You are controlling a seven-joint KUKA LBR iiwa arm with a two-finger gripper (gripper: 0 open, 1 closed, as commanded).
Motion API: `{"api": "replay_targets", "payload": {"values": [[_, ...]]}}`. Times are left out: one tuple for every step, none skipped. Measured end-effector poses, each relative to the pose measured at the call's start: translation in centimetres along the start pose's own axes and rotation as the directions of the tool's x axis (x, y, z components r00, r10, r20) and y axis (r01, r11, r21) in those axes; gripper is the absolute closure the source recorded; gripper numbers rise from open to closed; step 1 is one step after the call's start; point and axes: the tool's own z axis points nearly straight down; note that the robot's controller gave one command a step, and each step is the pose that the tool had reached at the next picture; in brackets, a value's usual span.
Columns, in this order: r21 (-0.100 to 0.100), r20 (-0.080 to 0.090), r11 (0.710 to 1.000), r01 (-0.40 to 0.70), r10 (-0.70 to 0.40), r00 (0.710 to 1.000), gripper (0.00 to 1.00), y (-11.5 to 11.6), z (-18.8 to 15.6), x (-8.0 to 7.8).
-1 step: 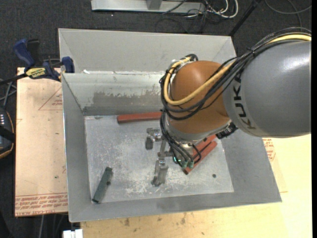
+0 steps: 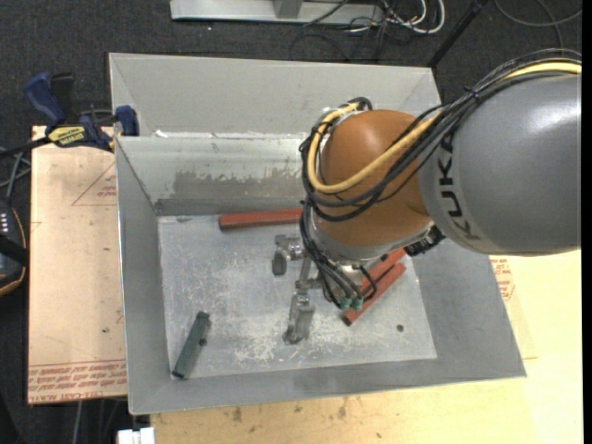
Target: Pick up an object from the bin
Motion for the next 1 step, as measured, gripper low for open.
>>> {"api": "replay_targets", "payload": {"values": [[0.0,0.005,0.998,0.067,-0.067,0.998,0.0,-0.2,7.81,1.03]]}}
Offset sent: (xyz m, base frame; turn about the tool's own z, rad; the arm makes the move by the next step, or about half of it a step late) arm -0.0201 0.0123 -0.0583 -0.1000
